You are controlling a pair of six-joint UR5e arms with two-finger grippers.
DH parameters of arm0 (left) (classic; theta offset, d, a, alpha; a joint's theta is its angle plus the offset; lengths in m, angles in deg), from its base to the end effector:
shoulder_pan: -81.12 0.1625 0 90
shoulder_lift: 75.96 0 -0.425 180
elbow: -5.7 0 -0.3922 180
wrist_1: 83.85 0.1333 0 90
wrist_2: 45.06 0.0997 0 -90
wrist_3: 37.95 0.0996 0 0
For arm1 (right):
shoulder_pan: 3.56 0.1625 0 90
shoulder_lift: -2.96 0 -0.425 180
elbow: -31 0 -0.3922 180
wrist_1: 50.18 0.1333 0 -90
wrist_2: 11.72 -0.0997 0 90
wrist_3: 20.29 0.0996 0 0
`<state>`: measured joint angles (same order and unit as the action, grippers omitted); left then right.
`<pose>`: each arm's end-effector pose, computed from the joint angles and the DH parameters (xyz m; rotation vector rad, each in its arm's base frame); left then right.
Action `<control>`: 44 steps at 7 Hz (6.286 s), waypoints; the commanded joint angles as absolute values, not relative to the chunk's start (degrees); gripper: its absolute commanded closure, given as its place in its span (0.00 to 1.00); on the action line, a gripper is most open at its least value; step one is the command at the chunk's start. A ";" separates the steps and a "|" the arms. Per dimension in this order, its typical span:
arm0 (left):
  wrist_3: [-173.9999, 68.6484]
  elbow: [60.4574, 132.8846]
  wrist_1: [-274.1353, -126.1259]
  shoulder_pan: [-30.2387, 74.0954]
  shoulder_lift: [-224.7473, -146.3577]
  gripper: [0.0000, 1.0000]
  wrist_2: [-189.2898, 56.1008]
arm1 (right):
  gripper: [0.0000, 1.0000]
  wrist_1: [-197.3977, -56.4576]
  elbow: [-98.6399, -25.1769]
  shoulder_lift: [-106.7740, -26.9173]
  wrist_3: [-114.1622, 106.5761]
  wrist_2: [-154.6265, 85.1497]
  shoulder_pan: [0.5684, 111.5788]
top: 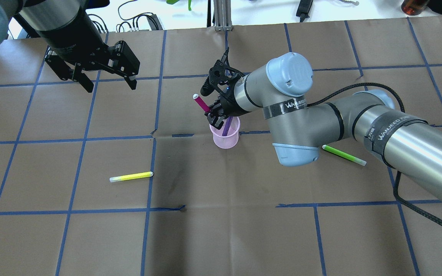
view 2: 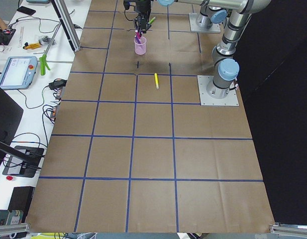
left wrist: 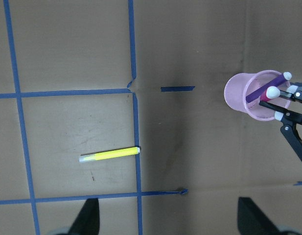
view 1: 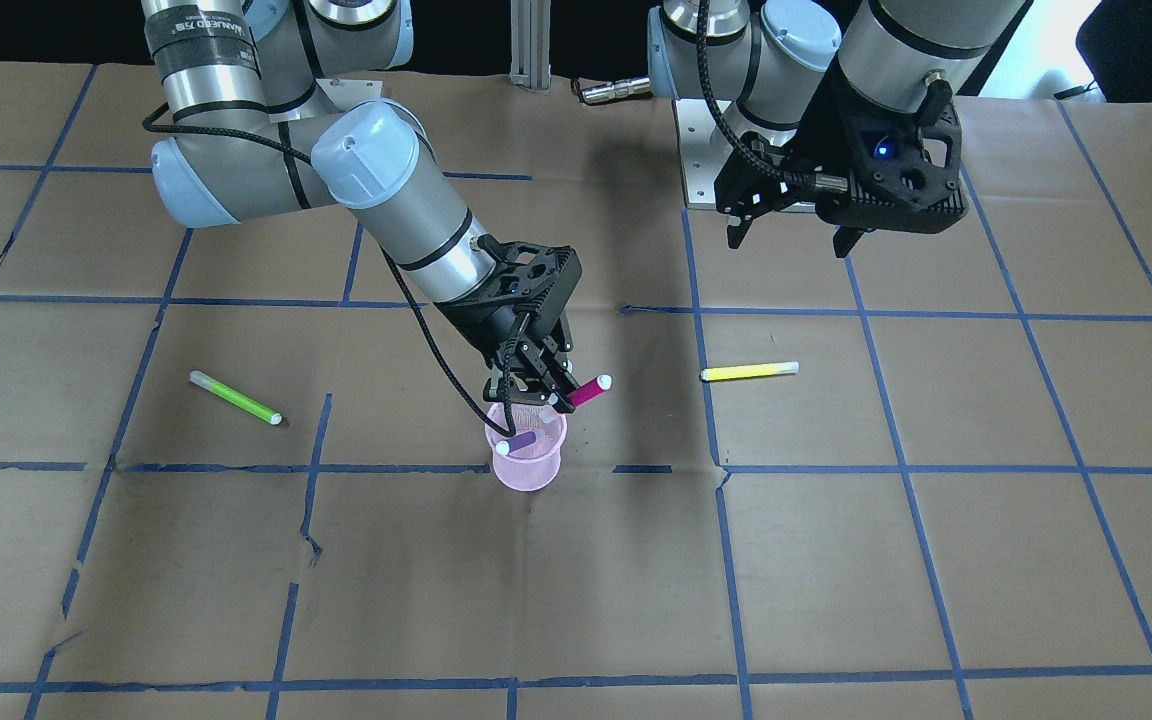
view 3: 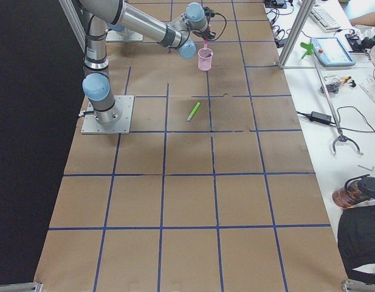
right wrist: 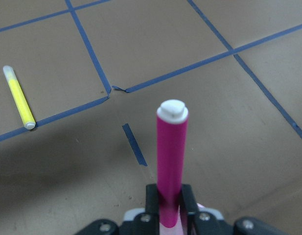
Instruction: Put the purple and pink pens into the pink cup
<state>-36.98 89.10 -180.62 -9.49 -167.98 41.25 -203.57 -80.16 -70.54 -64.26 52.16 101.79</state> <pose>-0.1450 -0.5002 0.5154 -0.0405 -3.0763 -0.0585 0.3190 -0.4930 0.2931 -1.4677 2.2868 -0.7561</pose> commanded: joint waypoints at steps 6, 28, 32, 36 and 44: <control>-36.98 89.11 -180.62 -9.49 -167.98 0.02 41.25 | 0.00 -204.34 -81.94 -70.60 -64.06 52.97 101.38; -36.98 89.11 -180.53 -9.58 -168.16 0.02 41.25 | 0.02 -128.84 -49.42 -82.02 -12.93 80.75 85.65; -36.98 89.11 -180.53 -9.58 -168.16 0.02 41.25 | 0.01 -132.80 -49.95 -81.33 -12.82 80.74 85.83; -36.98 89.11 -180.53 -9.58 -168.16 0.02 41.25 | 0.01 -132.80 -49.95 -81.15 -12.82 80.74 85.83; -36.89 89.11 -180.53 -9.58 -168.16 0.02 41.25 | 0.01 -132.80 -50.04 -81.06 -13.09 80.83 85.65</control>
<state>-36.96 89.11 -180.60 -9.58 -168.15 41.25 -132.79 -50.04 -81.03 -13.06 80.86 85.68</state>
